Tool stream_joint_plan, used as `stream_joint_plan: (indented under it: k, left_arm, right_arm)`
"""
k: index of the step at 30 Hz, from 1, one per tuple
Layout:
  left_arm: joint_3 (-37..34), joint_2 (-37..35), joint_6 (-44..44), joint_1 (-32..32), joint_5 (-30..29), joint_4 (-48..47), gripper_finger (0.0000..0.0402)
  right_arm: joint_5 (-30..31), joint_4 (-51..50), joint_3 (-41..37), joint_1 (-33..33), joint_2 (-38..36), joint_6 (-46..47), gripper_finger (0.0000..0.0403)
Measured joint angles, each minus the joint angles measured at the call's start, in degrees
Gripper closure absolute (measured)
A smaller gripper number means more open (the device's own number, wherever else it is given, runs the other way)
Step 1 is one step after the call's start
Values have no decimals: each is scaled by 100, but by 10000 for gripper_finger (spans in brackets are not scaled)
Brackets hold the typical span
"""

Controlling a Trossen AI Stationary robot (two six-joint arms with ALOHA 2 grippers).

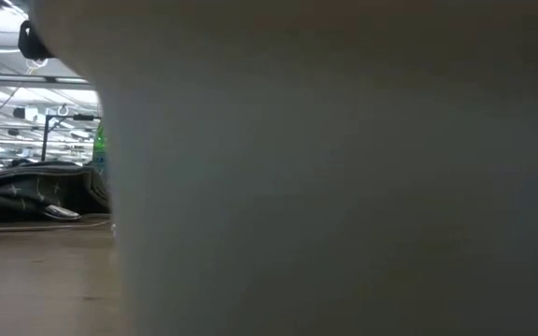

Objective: Sort silverware
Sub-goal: Put the table knife into the silverware tray

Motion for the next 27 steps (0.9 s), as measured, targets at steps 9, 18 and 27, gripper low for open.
stream_joint_plan:
  k: [9,18,27]
  left_arm:
    - [0,0,0,-2,-11,0,304]
    - [0,0,0,0,-13,0,304]
    - [0,0,0,-2,-15,-1,304]
  right_arm:
    - [5,285,-3,-2,507,-130,297]
    - [100,565,28,-2,962,-132,297]
    - [246,611,24,0,1173,-130,297]
